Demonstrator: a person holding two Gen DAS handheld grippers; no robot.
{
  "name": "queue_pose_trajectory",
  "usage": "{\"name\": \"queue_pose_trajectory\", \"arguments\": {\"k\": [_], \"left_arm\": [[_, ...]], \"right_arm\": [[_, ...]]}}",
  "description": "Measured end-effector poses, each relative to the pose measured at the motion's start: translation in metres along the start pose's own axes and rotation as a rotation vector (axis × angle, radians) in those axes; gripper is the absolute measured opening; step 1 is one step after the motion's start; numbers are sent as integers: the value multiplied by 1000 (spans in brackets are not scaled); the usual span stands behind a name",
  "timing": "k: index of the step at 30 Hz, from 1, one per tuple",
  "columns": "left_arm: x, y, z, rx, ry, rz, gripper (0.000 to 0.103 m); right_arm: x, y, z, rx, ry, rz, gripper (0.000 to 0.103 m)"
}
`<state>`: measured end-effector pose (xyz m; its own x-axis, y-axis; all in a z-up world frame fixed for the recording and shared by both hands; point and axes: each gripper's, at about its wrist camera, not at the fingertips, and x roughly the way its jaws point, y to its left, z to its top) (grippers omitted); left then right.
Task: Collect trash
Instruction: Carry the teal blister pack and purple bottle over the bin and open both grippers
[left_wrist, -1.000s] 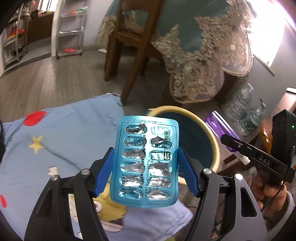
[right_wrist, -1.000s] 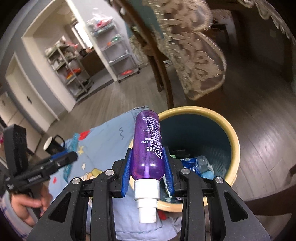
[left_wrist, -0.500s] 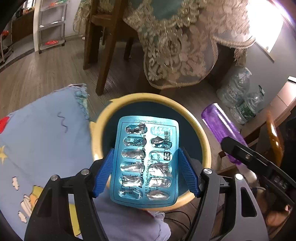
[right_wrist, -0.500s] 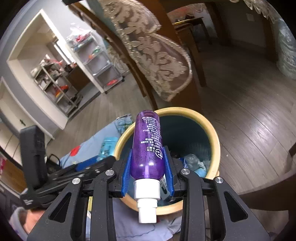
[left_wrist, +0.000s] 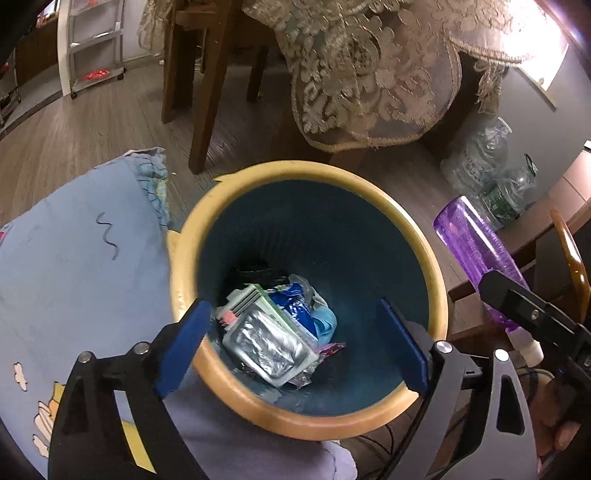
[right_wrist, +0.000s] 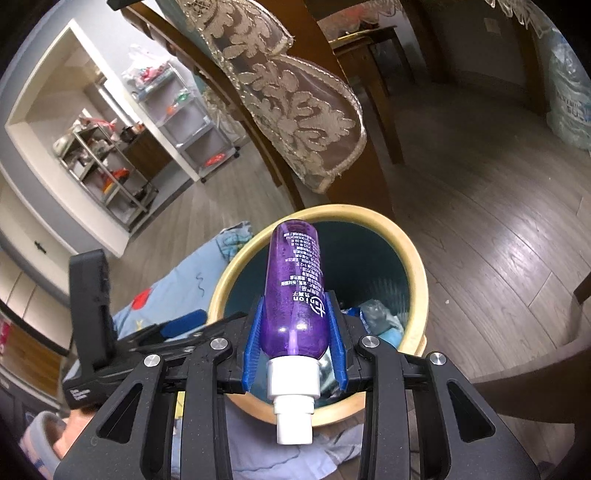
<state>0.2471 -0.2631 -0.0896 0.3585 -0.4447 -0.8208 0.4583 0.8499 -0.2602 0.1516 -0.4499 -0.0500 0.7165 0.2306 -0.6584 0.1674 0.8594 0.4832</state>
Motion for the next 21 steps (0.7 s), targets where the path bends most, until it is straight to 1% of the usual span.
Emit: {"name": "queue_pose_trajectory", "arguments": {"k": [5, 7, 12, 16, 21], "left_arm": [[-22, 13, -2, -22, -44, 8, 94], [-36, 19, -5, -30, -72, 23, 96], [-66, 26, -10, -28, -127, 44, 97], [-81, 26, -19, -32, -146, 36, 97], [-91, 20, -26, -6, -160, 33, 97]], "right_arm": [[12, 3, -2, -26, 24, -15, 34], [20, 4, -3, -36, 41, -22, 34], [40, 10, -7, -69, 76, -40, 34], [55, 19, -10, -114, 99, -64, 34], [72, 24, -13, -148, 136, -107, 34]]}}
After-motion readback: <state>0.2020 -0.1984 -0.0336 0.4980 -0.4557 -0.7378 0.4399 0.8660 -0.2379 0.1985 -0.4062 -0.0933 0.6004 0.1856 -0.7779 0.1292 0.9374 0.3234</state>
